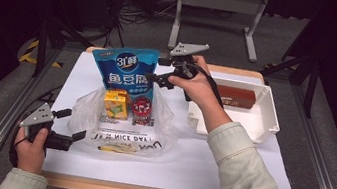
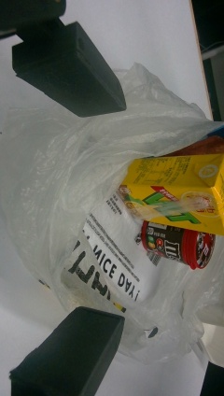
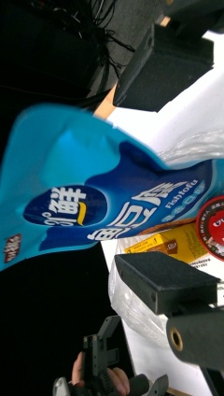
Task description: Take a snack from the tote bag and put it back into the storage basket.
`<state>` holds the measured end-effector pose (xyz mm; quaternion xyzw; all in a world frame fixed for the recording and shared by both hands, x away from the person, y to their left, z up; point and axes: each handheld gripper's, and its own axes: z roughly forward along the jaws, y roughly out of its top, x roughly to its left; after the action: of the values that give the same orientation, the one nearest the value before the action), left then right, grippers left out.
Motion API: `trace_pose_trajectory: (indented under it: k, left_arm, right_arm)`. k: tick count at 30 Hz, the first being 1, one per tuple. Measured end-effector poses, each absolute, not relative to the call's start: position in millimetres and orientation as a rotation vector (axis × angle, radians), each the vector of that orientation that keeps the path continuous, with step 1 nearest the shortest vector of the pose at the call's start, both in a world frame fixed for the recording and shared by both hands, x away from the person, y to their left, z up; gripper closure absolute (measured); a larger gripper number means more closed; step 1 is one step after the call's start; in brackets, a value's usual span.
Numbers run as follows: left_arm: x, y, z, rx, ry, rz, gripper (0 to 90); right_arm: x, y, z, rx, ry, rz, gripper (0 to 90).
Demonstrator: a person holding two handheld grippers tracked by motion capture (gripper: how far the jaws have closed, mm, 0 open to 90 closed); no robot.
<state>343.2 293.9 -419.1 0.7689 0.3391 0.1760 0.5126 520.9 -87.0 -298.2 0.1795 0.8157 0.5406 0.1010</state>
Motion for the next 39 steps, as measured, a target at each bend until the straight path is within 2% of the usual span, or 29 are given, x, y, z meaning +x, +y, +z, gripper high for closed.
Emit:
trace_pose_trajectory:
  k: [14,39]
  left_arm:
    - [332,299,-420,1.843,0.829,0.435,2.1]
    - [330,302,-421,1.840,0.841,0.422,2.0]
  right_arm:
    - [541,-59,-325,0.511,2.442,1.590,20.4]
    - [549,-42,-342,0.453,2.399,1.695,21.4]
